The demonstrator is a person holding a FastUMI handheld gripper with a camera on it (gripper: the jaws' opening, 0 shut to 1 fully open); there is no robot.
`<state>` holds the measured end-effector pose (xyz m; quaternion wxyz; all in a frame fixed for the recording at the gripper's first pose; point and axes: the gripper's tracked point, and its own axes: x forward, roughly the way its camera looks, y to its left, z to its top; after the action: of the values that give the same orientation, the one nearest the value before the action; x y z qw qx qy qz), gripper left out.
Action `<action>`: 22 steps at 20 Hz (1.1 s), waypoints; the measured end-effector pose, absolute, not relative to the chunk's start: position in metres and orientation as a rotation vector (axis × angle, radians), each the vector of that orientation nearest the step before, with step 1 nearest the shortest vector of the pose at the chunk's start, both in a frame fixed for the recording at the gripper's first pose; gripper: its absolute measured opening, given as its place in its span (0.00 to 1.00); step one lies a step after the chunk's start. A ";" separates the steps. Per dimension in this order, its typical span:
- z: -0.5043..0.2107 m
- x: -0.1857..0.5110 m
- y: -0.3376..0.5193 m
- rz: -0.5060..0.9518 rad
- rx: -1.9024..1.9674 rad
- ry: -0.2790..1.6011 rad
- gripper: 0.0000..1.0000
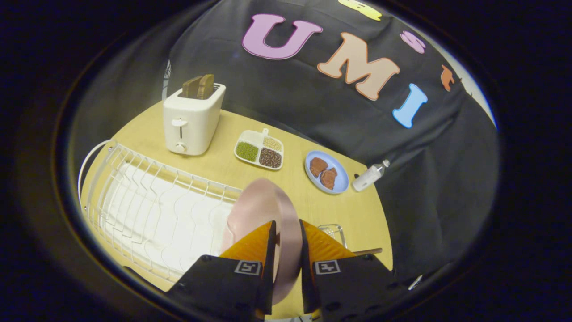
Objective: Take the plate from the dish rack, then take the spoon from the basket and place it into the plate.
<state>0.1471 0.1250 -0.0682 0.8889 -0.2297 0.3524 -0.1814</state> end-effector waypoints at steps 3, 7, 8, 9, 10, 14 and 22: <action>-0.045 0.155 0.124 -0.402 -0.531 0.657 0.24; -0.027 0.158 0.134 -0.371 -0.551 0.582 0.24; -0.019 0.159 0.136 -0.368 -0.557 0.559 0.24; -0.012 0.160 0.138 -0.363 -0.556 0.533 0.24; -0.004 0.160 0.140 -0.359 -0.548 0.509 0.24; 0.022 0.153 0.148 -0.315 -0.462 0.443 0.24; 0.047 0.112 0.140 -0.190 -0.286 0.428 0.24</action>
<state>0.1124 0.1402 0.0467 0.9627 -0.1410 0.2113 -0.0937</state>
